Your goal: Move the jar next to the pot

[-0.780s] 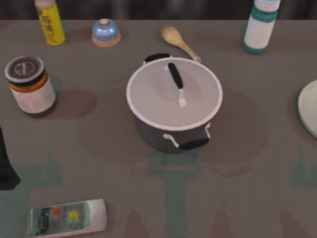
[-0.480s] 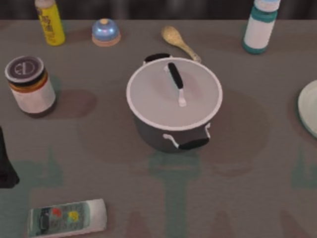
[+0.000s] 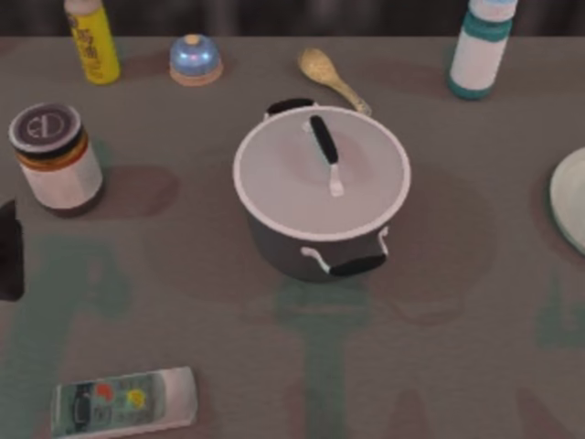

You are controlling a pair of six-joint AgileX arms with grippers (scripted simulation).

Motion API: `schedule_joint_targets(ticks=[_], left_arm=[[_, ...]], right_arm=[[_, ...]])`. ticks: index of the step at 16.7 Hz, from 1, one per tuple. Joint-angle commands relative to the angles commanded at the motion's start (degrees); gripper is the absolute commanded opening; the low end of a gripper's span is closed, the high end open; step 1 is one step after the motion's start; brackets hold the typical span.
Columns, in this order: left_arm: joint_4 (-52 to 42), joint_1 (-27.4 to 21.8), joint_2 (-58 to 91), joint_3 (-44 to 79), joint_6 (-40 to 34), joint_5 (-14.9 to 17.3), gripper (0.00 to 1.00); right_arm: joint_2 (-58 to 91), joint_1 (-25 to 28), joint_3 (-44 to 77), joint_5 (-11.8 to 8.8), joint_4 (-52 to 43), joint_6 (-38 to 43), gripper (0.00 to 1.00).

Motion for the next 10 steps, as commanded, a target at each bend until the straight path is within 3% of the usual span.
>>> schedule_joint_targets(ticks=[10], left_arm=[[-37.0, -0.9, 59.8, 55.3, 13.4, 0.6, 1.00]], right_arm=[[0.0, 0.0, 0.0, 0.0, 0.0, 0.0, 1.00]])
